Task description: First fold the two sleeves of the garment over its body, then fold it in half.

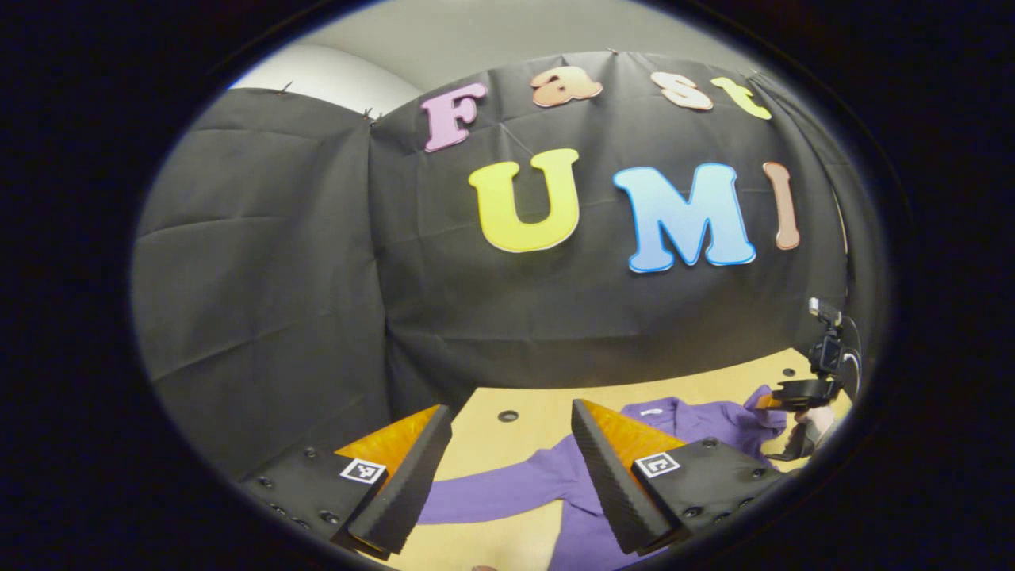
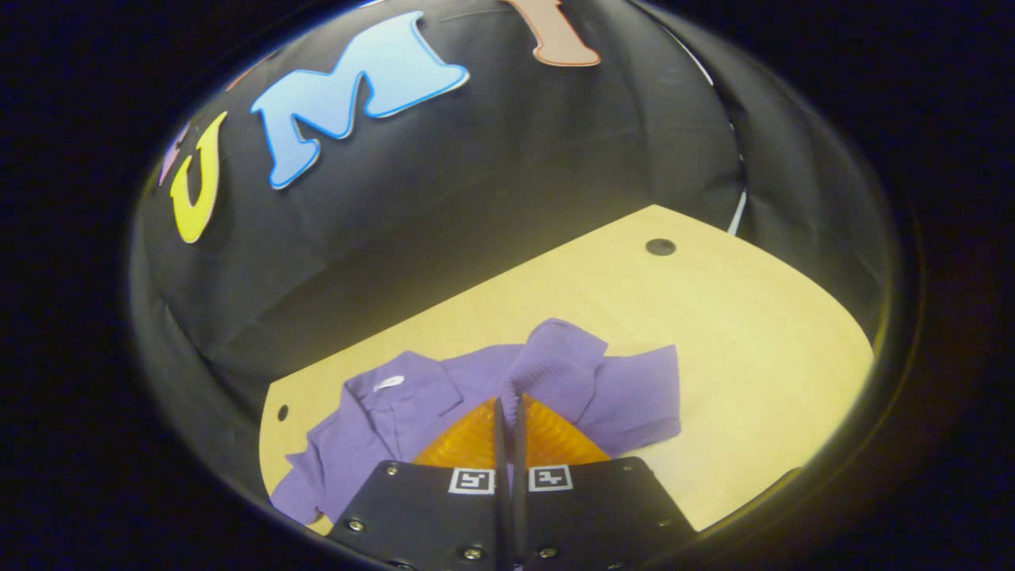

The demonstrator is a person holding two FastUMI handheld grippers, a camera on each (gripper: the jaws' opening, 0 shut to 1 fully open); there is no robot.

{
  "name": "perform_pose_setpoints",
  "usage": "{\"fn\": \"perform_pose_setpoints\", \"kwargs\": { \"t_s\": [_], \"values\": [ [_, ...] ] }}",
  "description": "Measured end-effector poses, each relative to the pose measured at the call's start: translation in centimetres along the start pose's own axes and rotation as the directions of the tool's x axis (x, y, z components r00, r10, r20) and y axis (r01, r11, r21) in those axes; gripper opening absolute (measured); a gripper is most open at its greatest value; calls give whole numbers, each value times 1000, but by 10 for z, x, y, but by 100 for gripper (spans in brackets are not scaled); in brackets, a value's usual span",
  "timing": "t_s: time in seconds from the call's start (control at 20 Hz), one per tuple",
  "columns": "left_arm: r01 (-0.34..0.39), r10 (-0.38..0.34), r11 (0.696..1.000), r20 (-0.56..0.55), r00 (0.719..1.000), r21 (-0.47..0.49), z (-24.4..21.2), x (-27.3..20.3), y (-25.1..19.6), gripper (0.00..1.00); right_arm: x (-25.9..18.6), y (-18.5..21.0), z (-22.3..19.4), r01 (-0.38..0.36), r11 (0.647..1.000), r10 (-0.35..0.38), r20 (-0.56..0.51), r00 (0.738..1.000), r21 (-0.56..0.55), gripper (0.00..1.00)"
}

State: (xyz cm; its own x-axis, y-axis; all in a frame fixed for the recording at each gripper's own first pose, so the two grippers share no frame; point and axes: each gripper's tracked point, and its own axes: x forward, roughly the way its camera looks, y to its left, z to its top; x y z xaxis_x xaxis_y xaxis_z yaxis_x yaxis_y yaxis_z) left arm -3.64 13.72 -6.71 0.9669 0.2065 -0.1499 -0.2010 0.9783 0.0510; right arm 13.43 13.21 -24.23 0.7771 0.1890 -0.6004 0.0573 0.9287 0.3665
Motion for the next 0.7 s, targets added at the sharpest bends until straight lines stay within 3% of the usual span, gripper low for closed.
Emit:
{"fn": "perform_pose_setpoints", "kwargs": {
  "t_s": [0.35, 0.7],
  "values": [
    [-85, 85, 996, -30, 996, -10, -21, 2, 72, 100, 7, 109, -47, -131, 987, 126, -58, 990, -95, 2],
    [-183, 180, 983, -73, 981, -31, -51, -10, 133, 100, 4, 204, -119, -274, 941, 240, -178, 954, -199, 1]
  ]
}}
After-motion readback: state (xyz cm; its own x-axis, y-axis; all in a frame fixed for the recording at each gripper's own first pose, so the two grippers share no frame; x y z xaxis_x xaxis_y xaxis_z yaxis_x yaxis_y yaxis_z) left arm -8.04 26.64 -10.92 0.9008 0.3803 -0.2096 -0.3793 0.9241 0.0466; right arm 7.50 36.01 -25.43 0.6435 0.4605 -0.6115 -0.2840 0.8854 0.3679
